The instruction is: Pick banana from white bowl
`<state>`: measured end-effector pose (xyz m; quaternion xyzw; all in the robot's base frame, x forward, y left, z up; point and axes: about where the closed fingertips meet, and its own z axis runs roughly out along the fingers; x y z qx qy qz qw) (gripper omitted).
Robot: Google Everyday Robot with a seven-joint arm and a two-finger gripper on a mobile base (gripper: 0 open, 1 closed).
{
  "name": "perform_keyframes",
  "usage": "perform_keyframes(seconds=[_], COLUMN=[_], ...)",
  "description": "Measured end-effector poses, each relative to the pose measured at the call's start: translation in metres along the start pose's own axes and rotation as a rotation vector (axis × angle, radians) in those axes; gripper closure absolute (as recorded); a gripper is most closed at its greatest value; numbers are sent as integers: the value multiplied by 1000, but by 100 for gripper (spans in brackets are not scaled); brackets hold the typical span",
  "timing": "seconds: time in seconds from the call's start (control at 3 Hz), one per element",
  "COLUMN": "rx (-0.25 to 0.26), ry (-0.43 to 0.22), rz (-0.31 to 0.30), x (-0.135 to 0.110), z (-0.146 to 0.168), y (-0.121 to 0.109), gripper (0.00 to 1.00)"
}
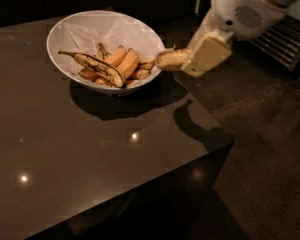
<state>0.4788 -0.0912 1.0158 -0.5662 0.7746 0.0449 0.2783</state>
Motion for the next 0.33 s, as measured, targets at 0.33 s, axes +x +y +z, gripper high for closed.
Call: perform_keyframes(seconds=[0.33], rx=[-2], ry=[6], rz=[12], x=[6], z=[-1], y=[3], gripper=[100])
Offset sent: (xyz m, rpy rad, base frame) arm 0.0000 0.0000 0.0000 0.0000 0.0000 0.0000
